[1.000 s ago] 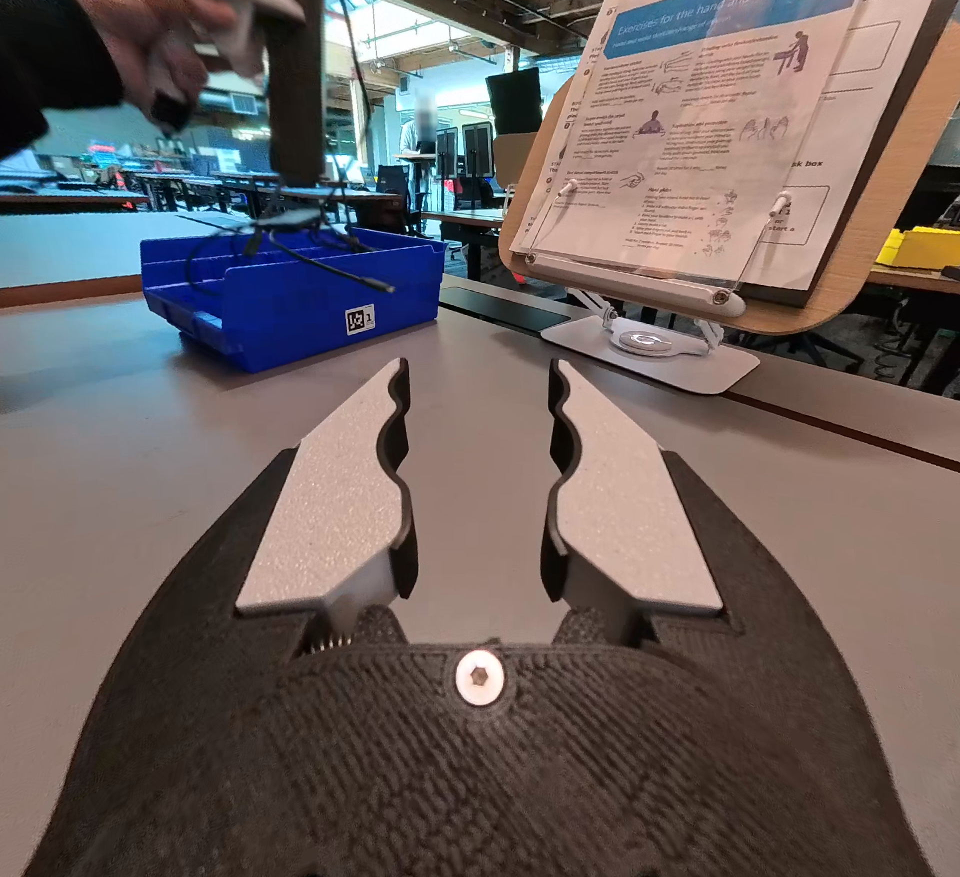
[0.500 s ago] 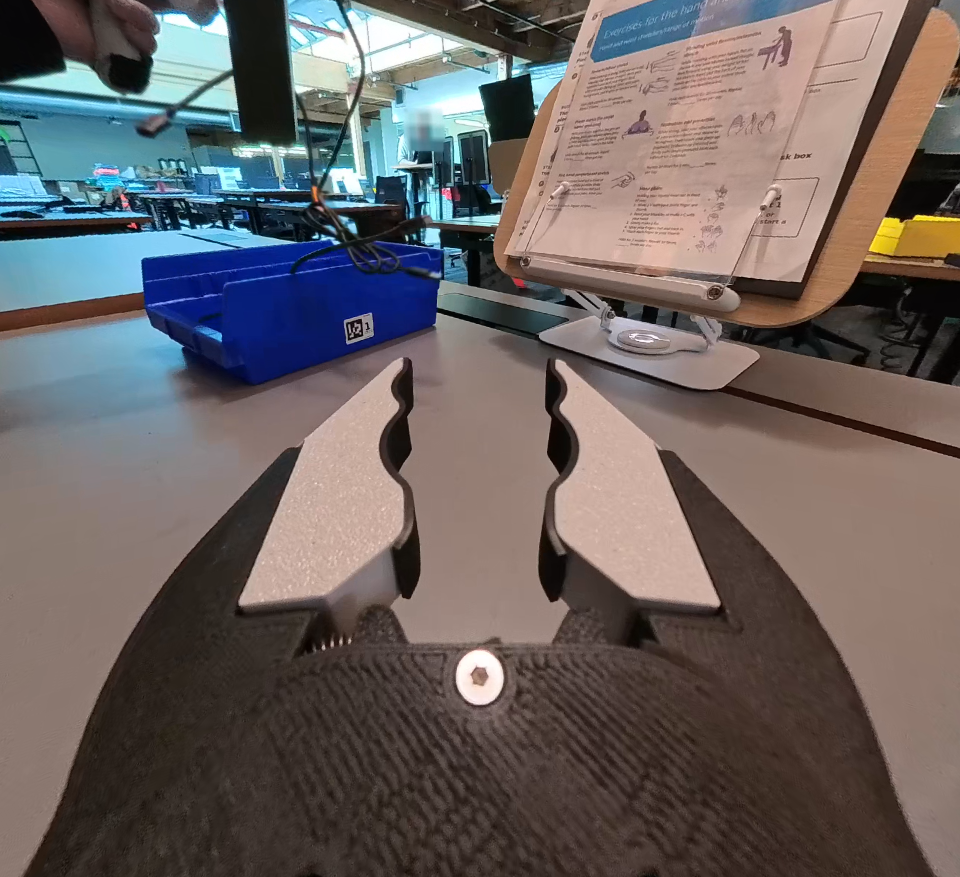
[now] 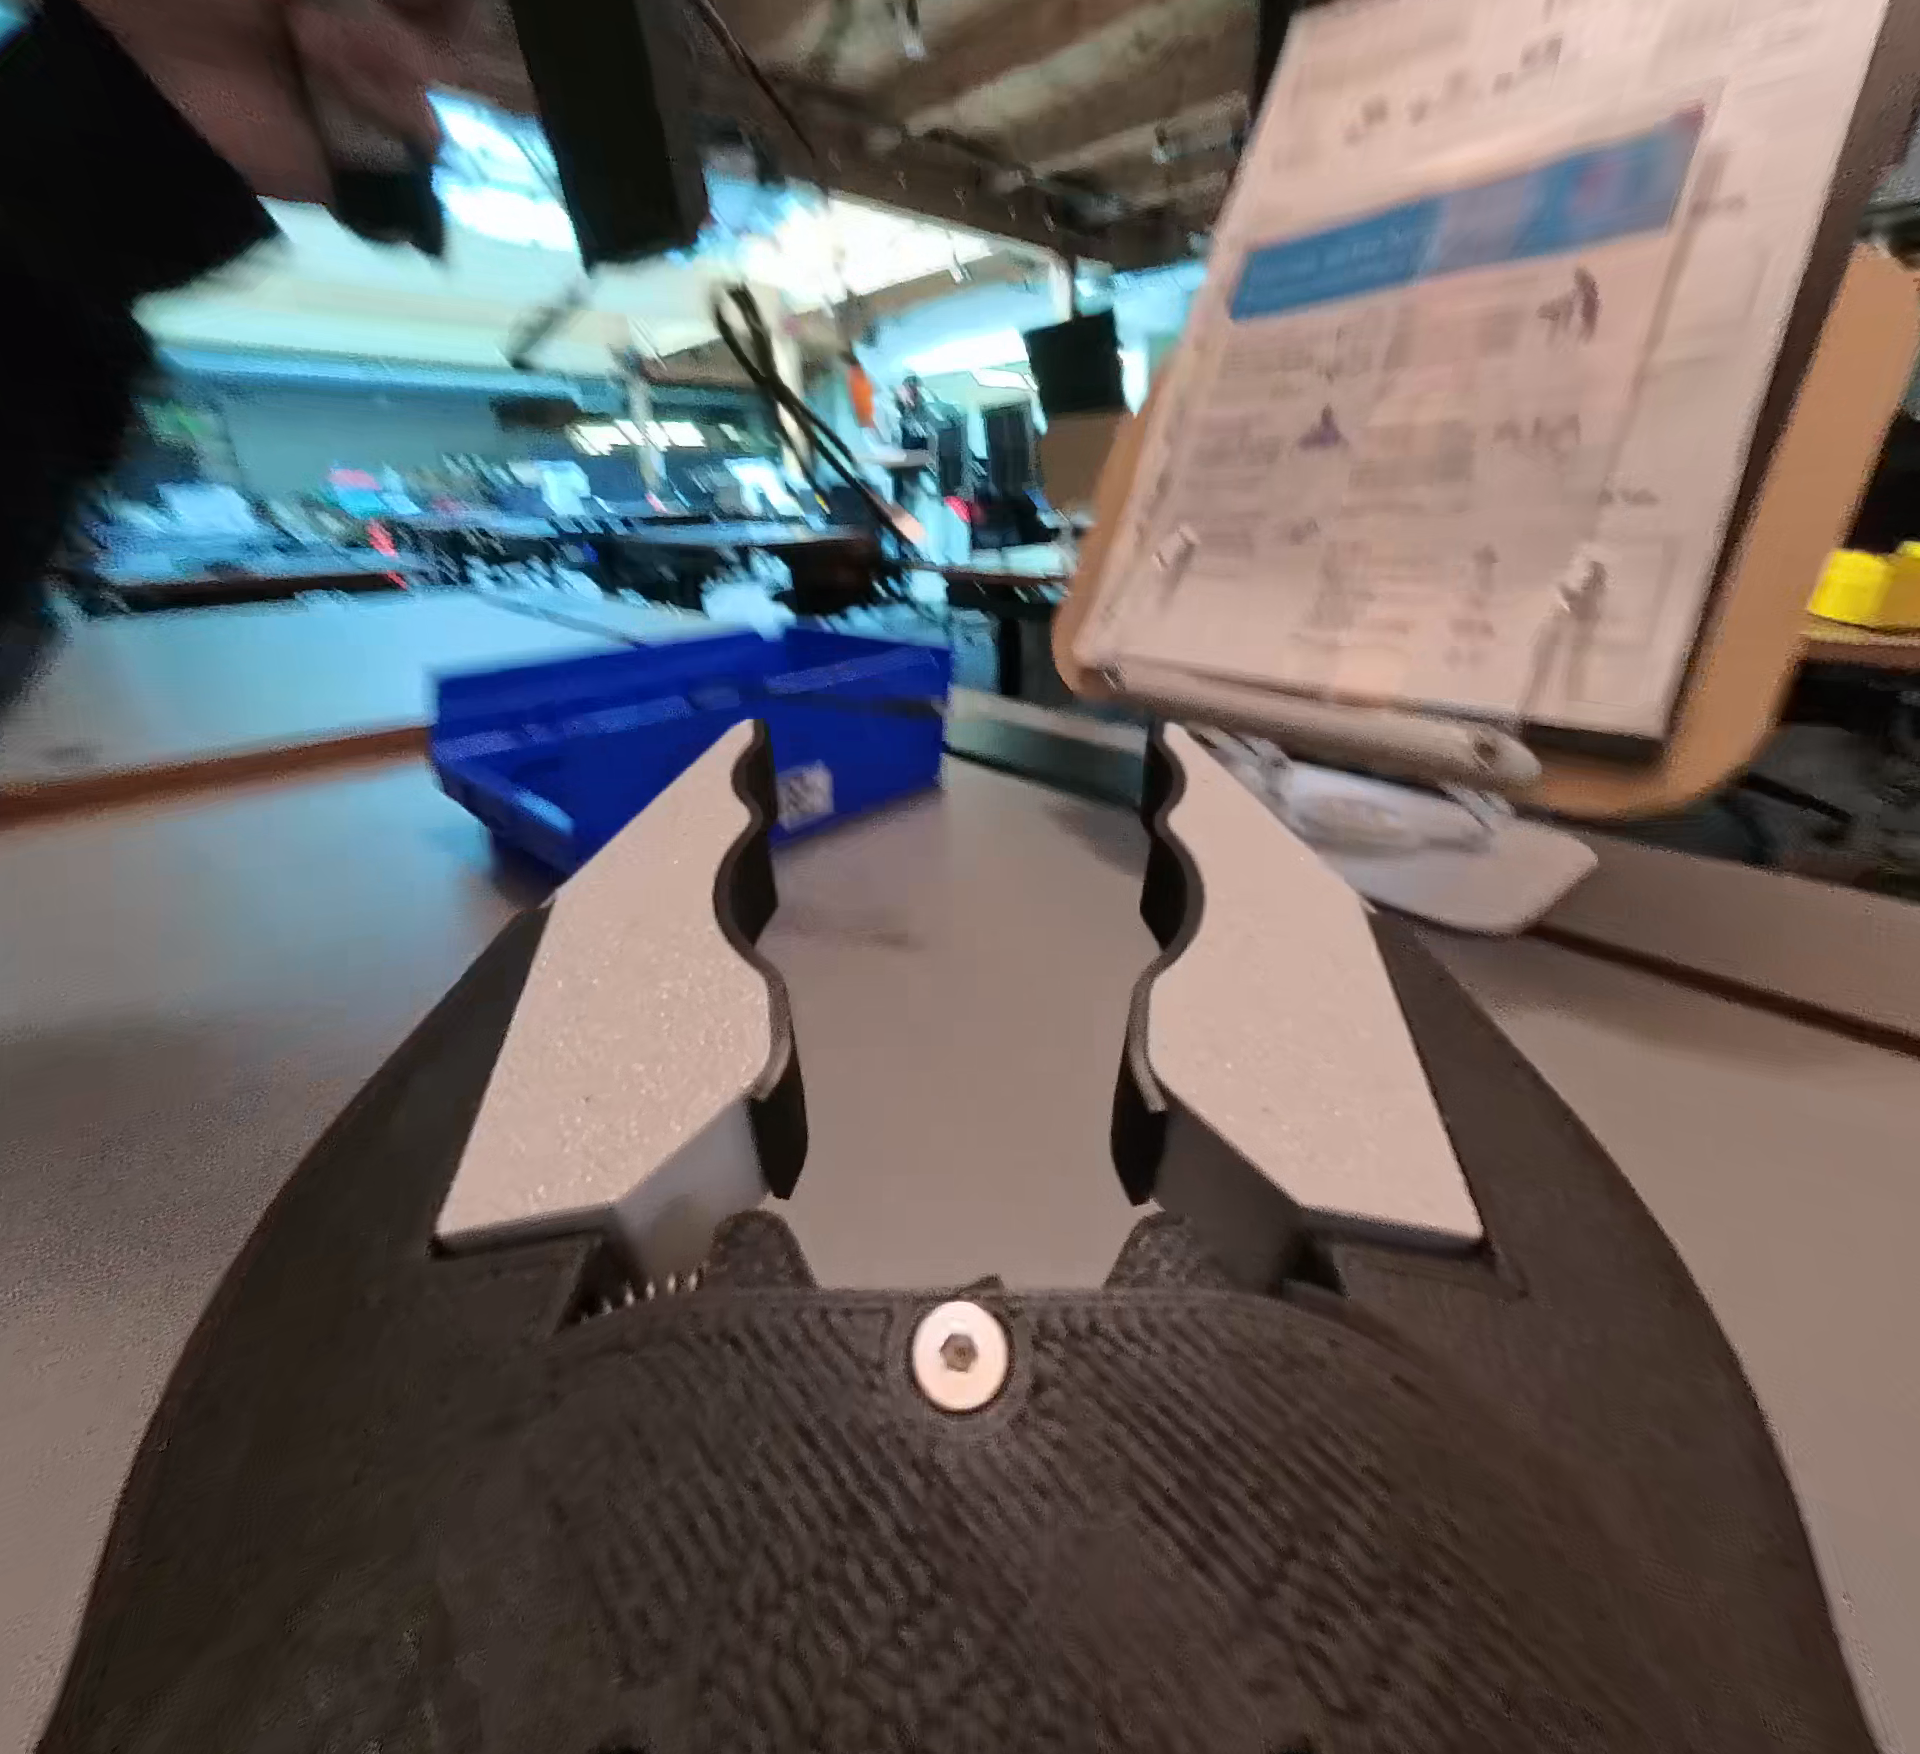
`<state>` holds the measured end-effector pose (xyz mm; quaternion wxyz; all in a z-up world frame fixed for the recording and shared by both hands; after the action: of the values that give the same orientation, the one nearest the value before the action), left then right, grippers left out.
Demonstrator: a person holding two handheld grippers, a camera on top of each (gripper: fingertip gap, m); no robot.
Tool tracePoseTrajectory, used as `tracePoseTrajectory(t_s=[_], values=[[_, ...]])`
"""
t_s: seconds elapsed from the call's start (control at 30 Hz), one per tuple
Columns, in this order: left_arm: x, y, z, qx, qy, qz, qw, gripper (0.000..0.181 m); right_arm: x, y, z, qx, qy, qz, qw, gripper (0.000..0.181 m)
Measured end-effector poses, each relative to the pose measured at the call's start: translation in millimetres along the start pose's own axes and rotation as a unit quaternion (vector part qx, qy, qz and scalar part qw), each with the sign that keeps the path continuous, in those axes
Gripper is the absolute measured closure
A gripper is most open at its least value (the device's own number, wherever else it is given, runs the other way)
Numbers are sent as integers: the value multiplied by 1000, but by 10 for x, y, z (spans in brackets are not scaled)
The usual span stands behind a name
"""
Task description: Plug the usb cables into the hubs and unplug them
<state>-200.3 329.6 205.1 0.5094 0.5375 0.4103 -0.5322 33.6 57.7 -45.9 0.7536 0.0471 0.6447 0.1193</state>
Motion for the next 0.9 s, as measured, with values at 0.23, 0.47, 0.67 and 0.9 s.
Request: tracePoseTrajectory(t_s=[0.23, 0.47, 0.67, 0.9], values=[[664, 645, 625, 166, 12, -45, 985, 159, -885, 466, -227, -83, -75, -5, 994, 104], [1339, 1047, 819, 212, 20, -30, 977, 159, -612, 725, -104, -137, -212, -75, 965, 133], [1398, 1138, 582, 147, 24, 26, 989, 148, -526, 1012, 142, -48, -218, -90, 971, 139], [1545, 1235, 315, -56, 6, 6, 998, 117, -363, 1483, 210, 143, -390, -128, 901, 159]])
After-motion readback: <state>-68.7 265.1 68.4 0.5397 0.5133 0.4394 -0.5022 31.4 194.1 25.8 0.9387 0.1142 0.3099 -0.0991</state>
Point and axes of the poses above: each gripper's, where its closed fingertips meet, y out along the fingers, x out of its underside, z = x × y across the jaws, the point moved 10 cm from there along -y, back along the fingers, and after that the axes turned 11 degrees about -y, right-handed, at the moved point
